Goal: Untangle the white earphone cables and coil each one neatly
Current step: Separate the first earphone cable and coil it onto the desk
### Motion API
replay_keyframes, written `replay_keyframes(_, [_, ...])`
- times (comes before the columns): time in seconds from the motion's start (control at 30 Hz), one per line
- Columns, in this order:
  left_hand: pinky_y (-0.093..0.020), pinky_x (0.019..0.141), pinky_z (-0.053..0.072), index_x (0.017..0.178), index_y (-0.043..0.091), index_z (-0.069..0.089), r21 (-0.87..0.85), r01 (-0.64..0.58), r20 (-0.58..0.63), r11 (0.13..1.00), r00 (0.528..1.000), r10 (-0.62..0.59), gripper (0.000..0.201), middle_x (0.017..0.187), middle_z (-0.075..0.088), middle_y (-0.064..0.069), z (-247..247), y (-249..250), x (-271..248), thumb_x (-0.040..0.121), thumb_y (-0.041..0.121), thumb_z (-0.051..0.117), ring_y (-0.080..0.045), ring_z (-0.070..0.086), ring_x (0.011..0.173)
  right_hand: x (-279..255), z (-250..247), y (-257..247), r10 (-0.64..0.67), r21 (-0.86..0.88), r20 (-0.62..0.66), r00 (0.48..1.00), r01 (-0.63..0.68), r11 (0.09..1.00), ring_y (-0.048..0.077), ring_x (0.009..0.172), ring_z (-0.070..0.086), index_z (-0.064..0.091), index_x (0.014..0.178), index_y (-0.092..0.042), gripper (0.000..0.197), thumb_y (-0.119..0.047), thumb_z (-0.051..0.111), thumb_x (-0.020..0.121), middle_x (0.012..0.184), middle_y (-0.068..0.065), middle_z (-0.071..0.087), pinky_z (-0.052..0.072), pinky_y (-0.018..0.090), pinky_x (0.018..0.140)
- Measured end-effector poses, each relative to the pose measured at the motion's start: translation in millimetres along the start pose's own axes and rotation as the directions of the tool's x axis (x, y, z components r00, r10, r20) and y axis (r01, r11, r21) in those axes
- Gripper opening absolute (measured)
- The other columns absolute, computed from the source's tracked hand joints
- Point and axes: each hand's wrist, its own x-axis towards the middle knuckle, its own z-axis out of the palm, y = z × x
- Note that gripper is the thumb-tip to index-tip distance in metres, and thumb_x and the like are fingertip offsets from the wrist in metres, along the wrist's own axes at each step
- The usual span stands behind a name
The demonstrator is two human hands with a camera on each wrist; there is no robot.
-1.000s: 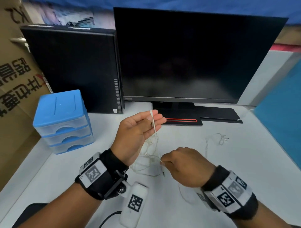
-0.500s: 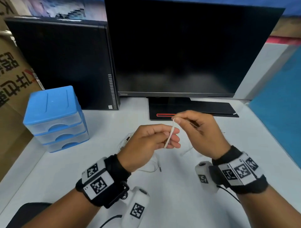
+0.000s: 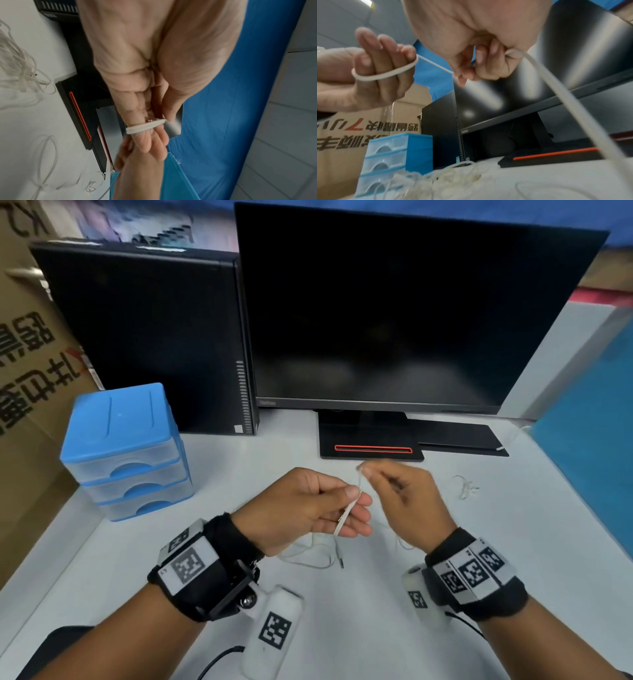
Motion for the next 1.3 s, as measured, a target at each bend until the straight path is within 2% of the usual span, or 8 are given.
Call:
replay_keyframes(0.1, [-0.03,0.08,0.059,0.1,0.003,0.072,-0.044,-0.065,-0.046,0.997,0.997,0.063,0.031,0.087,0.075,-0.011,-3.0,3.9,-2.0,0.086,0.026,0.058,-0.025,0.074,0.085,-7.6,8.2,1.6,0.107,-0.083,0.374,0.921,-0.081,0.993,0.014,0.062,0.06,0.07,0.076,-0.048,0.031,-0.027,0.055,0.094,0.065,-0.018,0.066,0.054,0.038,0.067])
replay_keyframes(0.27, [-0.027,0.08,0.059,0.103,0.003,0.07,-0.102,-0.257,-0.327,0.961,0.921,0.211,0.023,0.095,0.076,-0.013,-17.3,10.5,2.9,0.098,0.015,0.051,-0.026,0.074,0.094,-15.9,4.0,-41.3,0.077,0.026,0.651,0.755,-0.124,0.992,0.012,0.056,0.044,0.073,0.088,-0.01,0.027,-0.029,0.057,0.098,0.06,0.004,0.051,0.042,0.027,0.06])
replay_keyframes(0.47, [-0.026,0.081,0.058,0.103,0.004,0.072,0.198,-0.261,-0.453,0.945,0.831,0.324,0.022,0.091,0.076,-0.009,-17.1,-9.8,13.1,0.1,0.014,0.052,-0.019,0.074,0.089,-15.6,-33.1,-94.7,-0.058,0.092,0.599,0.799,0.003,0.996,0.014,0.054,0.047,0.068,0.093,-0.009,0.029,-0.029,0.048,0.1,0.064,0.006,0.055,0.041,0.019,0.055])
replay_keyframes(0.6, [-0.029,0.075,0.056,0.095,0.008,0.074,0.371,-0.241,-0.279,0.897,0.892,0.355,0.027,0.083,0.074,-0.004,-2.1,-16.7,10.2,0.101,0.015,0.049,-0.014,0.07,0.072,-2.7,-43.2,-84.0,-0.083,0.193,0.247,0.965,0.035,0.981,0.013,0.055,0.045,0.069,0.09,-0.015,0.022,-0.019,0.049,0.1,0.059,-0.002,0.05,0.04,0.023,0.054])
replay_keyframes(0.73, [-0.026,0.066,0.05,0.097,-0.002,0.071,0.192,-0.269,-0.153,0.944,0.942,0.299,0.032,0.078,0.069,-0.005,10.5,-12.9,4.5,0.1,0.019,0.047,-0.016,0.059,0.059,10.4,-32.4,-42.1,0.075,0.256,-0.002,0.997,-0.072,0.964,0.001,0.059,0.051,0.073,0.089,-0.014,0.019,-0.006,0.058,0.096,0.063,-0.016,0.062,0.04,0.014,0.059])
replay_keyframes(0.93, [-0.028,0.077,0.057,0.098,0.011,0.073,-0.079,-0.359,-0.309,0.93,0.896,0.319,0.026,0.084,0.075,-0.007,-1.8,-0.4,6.1,0.096,0.019,0.049,-0.019,0.071,0.078,-13.4,11.5,-26.4,0.161,0.142,0.429,0.889,-0.243,0.96,0.001,0.056,0.05,0.076,0.083,-0.014,0.021,-0.021,0.061,0.096,0.058,-0.013,0.061,0.045,0.028,0.059])
replay_keyframes(1.07, [-0.022,0.078,0.056,0.1,0.01,0.072,0.223,-0.356,-0.442,0.907,0.793,0.42,0.023,0.089,0.077,-0.006,-23.3,-2.6,11.5,0.1,0.015,0.049,-0.018,0.075,0.086,-20.6,2.7,-63.9,0.052,0.073,0.66,0.75,-0.133,0.988,0.012,0.055,0.045,0.066,0.083,-0.006,0.032,-0.029,0.052,0.1,0.065,0.012,0.056,0.043,0.028,0.057])
replay_keyframes(1.3, [-0.024,0.079,0.056,0.095,0.008,0.073,0.443,-0.28,-0.322,0.852,0.837,0.443,0.026,0.088,0.073,-0.01,-21.9,-16.6,12.9,0.101,0.016,0.049,-0.018,0.071,0.08,-8.5,-45.9,-97.4,-0.088,0.14,0.438,0.895,0.029,0.99,0.008,0.058,0.048,0.069,0.096,-0.021,0.022,-0.022,0.047,0.102,0.062,-0.006,0.052,0.041,0.016,0.059])
